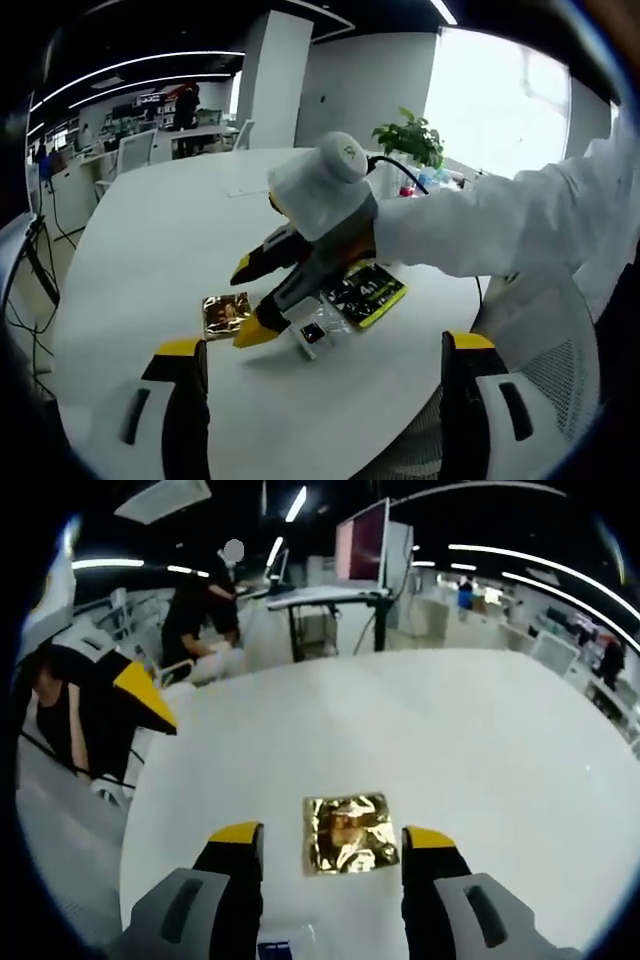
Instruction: Arrange the skincare products in the storage area until every visible bottle or jar stands upright without overlapping.
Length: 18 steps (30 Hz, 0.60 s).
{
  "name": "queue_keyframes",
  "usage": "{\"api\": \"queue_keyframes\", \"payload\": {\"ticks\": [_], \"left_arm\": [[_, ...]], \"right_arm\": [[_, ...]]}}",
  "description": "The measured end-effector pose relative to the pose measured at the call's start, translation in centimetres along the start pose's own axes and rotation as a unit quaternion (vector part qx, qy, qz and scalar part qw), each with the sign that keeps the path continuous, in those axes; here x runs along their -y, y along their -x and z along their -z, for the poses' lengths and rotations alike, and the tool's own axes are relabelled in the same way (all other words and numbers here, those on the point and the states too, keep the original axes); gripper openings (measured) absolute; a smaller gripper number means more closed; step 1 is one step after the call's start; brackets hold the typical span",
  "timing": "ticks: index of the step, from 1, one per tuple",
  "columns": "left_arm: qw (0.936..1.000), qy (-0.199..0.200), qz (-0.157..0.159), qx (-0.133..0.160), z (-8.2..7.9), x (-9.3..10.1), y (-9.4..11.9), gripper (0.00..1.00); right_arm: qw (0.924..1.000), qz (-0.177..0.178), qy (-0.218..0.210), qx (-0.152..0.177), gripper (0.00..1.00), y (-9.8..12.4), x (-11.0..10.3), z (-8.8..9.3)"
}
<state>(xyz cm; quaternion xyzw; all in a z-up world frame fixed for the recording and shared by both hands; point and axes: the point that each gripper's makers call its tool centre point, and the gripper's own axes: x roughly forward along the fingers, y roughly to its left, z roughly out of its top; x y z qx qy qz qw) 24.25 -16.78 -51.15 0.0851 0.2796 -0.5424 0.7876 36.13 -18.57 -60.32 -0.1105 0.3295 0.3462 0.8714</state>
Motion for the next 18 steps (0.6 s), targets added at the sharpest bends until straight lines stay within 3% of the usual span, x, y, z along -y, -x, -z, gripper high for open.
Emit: {"api": "queue_keyframes", "payload": {"ticks": [8,18], "left_arm": [[0.9999,0.008,-0.007,-0.003,0.2,-1.2,0.1,0.88],[0.9995,0.029,-0.010,-0.001,0.6,-2.5,-0.1,0.78]], "right_arm": [[0.9998,0.002,-0.003,-0.018,0.49,-0.8,0.4,0.7],[0.9997,0.004,0.003,-0.025,0.49,-1.1,0.3,1.1]]}}
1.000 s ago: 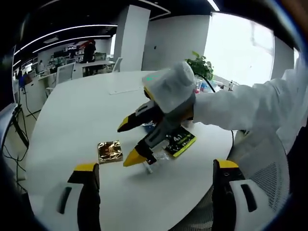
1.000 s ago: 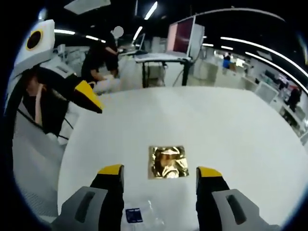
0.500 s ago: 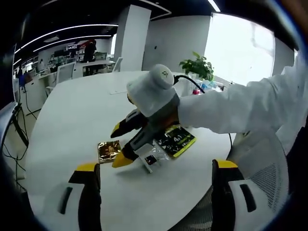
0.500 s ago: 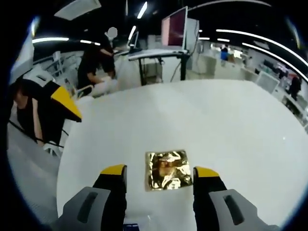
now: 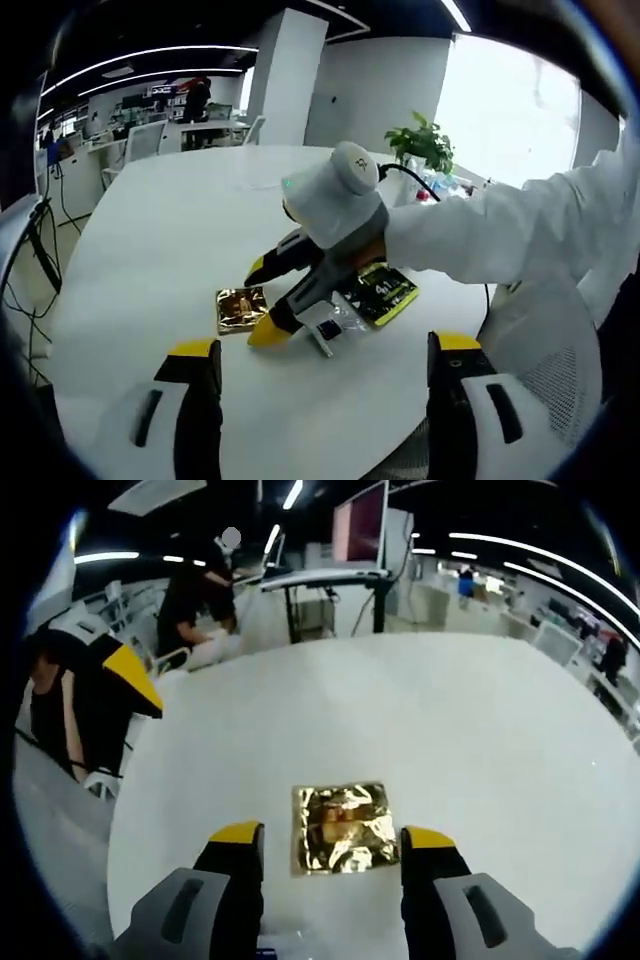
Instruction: Arrange the skincare products in the storage area until every visible bottle or jar stands upright without overlapping.
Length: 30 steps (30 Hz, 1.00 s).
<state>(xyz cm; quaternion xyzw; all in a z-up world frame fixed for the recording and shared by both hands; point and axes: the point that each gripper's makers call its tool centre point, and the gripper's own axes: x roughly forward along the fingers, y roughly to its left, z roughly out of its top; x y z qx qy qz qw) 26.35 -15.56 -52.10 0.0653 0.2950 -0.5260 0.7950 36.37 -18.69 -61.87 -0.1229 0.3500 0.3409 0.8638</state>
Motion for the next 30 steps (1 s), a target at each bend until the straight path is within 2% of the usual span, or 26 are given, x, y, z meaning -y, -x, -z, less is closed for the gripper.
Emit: {"api": "queue_keyframes", "payload": {"ticks": [3,5,9,14,17,18,24,28,30], "left_arm": [[0.9999,0.013,0.003,0.005,0.0,-0.5,-0.2,0.75],[0.9985,0.052,0.013,0.015,-0.2,-0.8,-0.5,0.70],[0.9978,0.065,-0.004,0.004,0.4,-2.8,-1.0,0.61],[0.9969,0.078,-0.013,0.003,0.4,-3.9,-1.6,0.56],[0.9962,0.086,-0.015,0.004,0.4,-4.6,-2.2,0.52],[0.9961,0.086,-0.015,0.003,0.4,-4.2,-2.4,0.51],[0.9946,0.101,-0.021,-0.015,1.3,-5.0,-4.0,0.47],[0.9940,0.105,-0.028,-0.016,1.8,-5.3,-4.4,0.38],[0.9922,0.121,-0.028,-0.013,2.0,-5.3,-4.5,0.34]], "right_arm": [[1.0000,0.000,0.000,0.001,0.49,0.0,0.1,-0.1],[1.0000,0.004,0.003,0.002,0.47,-0.3,0.5,0.0],[0.9999,0.010,0.012,-0.001,0.41,-0.1,0.7,0.2],[1.0000,0.006,0.006,0.002,0.39,0.5,0.4,0.4],[0.9998,0.016,0.013,0.003,0.35,0.4,0.8,0.5],[0.9998,0.012,0.013,0.003,0.35,0.3,0.8,0.5],[0.9997,0.014,0.017,0.004,0.35,0.3,0.8,0.6],[0.9998,0.015,0.011,0.006,0.35,0.5,0.8,0.7],[0.9998,0.016,0.008,0.005,0.35,0.7,0.6,0.9]]}}
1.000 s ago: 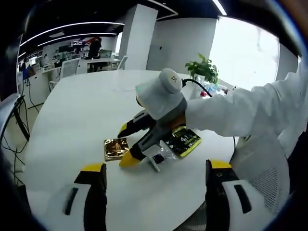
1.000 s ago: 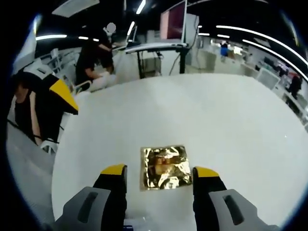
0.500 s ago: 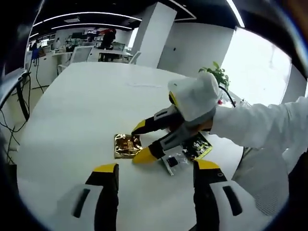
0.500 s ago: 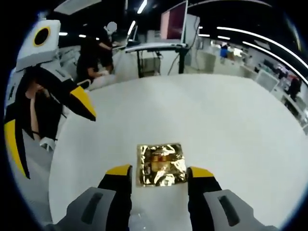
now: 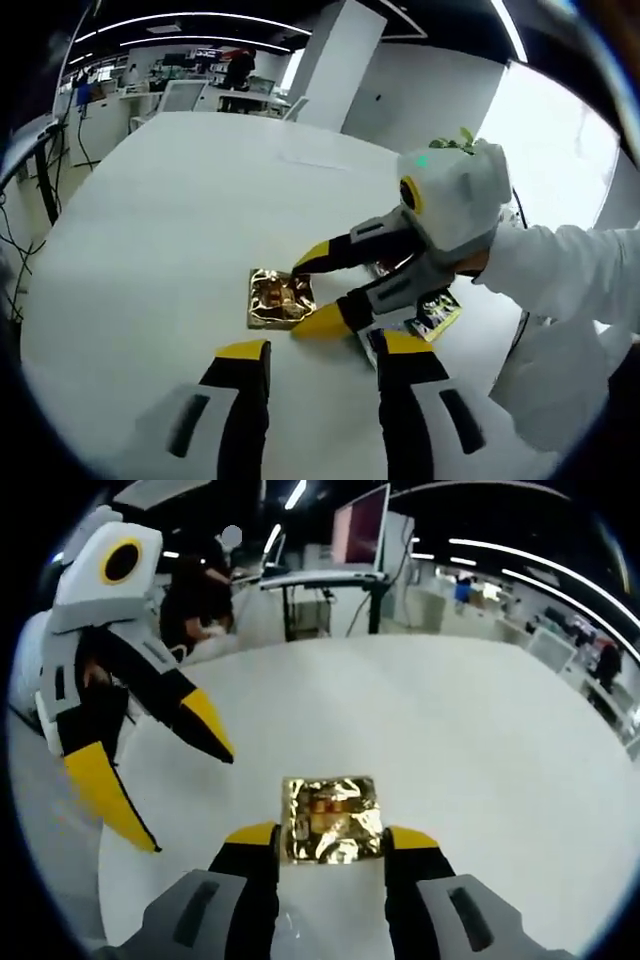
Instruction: Arrange the skincare products in the storage area until every visible bottle or jar stands upright without overlapping.
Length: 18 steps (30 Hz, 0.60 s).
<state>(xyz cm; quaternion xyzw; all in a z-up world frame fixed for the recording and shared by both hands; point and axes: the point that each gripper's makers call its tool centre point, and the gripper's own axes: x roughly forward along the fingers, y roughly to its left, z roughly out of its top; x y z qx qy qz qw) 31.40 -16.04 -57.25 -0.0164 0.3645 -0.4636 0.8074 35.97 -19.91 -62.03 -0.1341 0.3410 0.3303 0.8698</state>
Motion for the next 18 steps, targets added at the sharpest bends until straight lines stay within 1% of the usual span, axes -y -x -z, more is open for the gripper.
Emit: {"api": "queue_keyframes", "payload": {"ticks": [2,3,4,6,7,10,12,15,18], "left_arm": [[0.9997,0.019,-0.001,0.011,-0.2,-0.2,-0.2,0.24],[0.9991,0.040,-0.008,0.013,-0.2,-0.5,-0.3,0.19],[0.9990,0.040,-0.008,0.015,-0.2,-0.6,-0.4,0.15],[0.9985,0.051,-0.008,0.020,-0.3,-0.9,-0.6,0.16],[0.9976,0.065,-0.008,0.021,-0.3,-1.0,-0.7,0.17],[0.9963,0.083,-0.010,0.020,-0.3,-1.5,-1.2,0.15],[0.9955,0.091,-0.011,0.022,-0.4,-1.8,-1.5,0.13],[0.9950,0.096,-0.014,0.022,-0.4,-1.8,-1.9,0.14],[0.9937,0.104,-0.026,0.031,-0.8,-2.1,-2.4,0.16]], "right_arm": [[1.0000,0.001,-0.004,-0.001,0.35,0.2,0.1,0.2],[1.0000,0.001,-0.007,0.000,0.34,0.4,0.1,0.2],[0.9998,0.000,-0.020,0.002,0.34,0.5,0.1,0.3],[0.9990,-0.002,-0.043,0.011,0.34,0.6,0.4,0.2],[0.9984,-0.002,-0.055,0.013,0.34,0.6,0.5,0.3],[0.9983,0.001,-0.056,0.017,0.33,0.9,0.5,0.4],[0.9981,0.008,-0.060,0.012,0.33,1.1,0.6,0.6],[0.9980,0.020,-0.059,0.006,0.33,1.2,1.2,0.9],[0.9975,0.032,-0.063,0.005,0.33,1.2,1.6,1.0]]}}
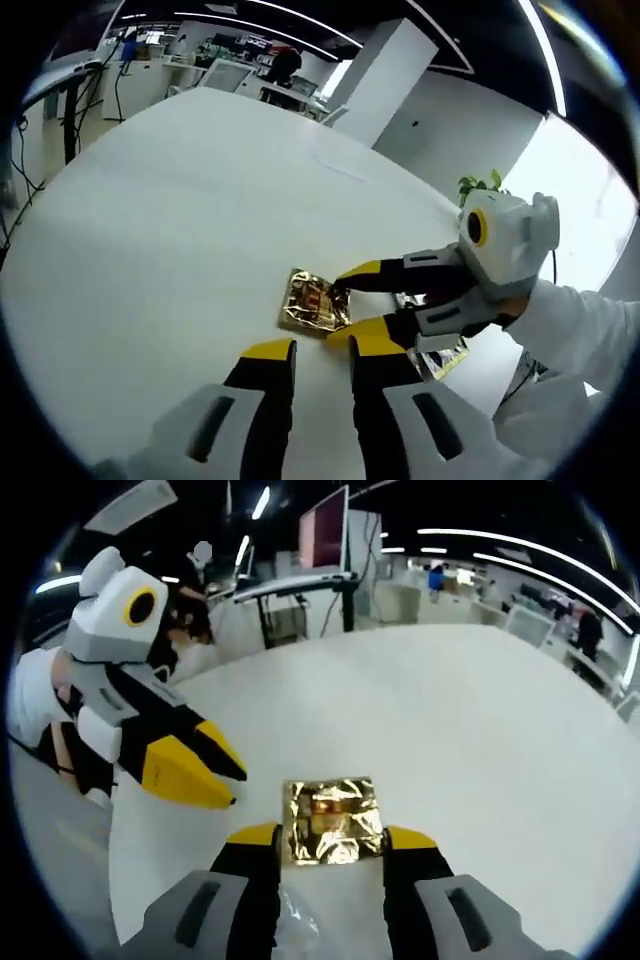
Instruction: Arrange the skincare products in the storage area until every visible bottle or jar stands upright without overlapping.
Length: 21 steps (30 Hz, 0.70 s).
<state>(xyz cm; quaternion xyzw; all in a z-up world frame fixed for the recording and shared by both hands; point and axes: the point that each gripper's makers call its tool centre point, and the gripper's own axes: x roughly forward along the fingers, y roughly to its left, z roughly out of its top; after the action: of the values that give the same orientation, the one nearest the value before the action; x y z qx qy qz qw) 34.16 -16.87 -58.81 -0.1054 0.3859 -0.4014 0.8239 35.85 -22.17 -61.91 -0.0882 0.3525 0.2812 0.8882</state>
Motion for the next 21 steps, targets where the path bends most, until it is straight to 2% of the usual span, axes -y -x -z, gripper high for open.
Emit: {"api": "queue_keyframes", "payload": {"ticks": [7,9,19,21], "left_arm": [[0.9996,0.010,0.021,-0.014,0.2,1.2,-1.2,0.11],[0.9993,0.017,0.023,-0.025,0.5,1.3,-1.7,0.11],[0.9988,0.033,0.011,-0.035,1.2,1.6,-2.7,0.12],[0.9985,0.038,0.012,-0.037,1.3,1.7,-2.8,0.11]], "right_arm": [[1.0000,0.008,-0.004,-0.001,0.33,0.4,0.0,0.5],[1.0000,0.008,-0.003,0.000,0.33,0.5,-0.2,0.6],[0.9999,0.011,-0.003,0.000,0.33,0.9,0.0,0.9],[0.9999,0.013,-0.004,0.000,0.34,1.5,-0.5,1.1]]}}
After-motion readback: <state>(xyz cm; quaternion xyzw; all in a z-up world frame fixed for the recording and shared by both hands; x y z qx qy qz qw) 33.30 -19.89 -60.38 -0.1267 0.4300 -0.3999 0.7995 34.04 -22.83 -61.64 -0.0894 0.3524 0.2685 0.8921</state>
